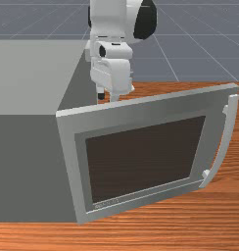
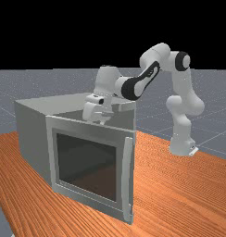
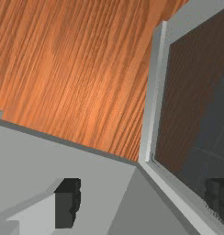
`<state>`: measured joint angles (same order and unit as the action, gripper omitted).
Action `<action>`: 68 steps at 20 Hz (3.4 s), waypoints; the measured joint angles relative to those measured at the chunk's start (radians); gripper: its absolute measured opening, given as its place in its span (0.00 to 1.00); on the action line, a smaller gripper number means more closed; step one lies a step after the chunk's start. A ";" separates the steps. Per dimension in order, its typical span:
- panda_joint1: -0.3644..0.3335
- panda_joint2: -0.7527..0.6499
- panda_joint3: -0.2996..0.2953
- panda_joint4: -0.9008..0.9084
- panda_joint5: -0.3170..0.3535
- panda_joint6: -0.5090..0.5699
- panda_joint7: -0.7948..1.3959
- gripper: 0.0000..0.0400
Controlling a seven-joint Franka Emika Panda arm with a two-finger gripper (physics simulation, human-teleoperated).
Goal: Close the microwave
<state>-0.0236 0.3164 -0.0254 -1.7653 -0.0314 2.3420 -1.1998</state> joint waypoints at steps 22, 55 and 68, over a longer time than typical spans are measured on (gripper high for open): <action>0.000 0.309 0.002 0.631 0.006 -0.415 -0.009 1.00; 0.045 -0.095 0.030 -0.001 0.105 -0.130 0.060 1.00; 0.047 -0.083 0.029 -0.099 0.060 -0.075 0.023 1.00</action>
<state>0.0231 0.2337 0.0037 -1.8639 0.0289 2.2672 -1.1766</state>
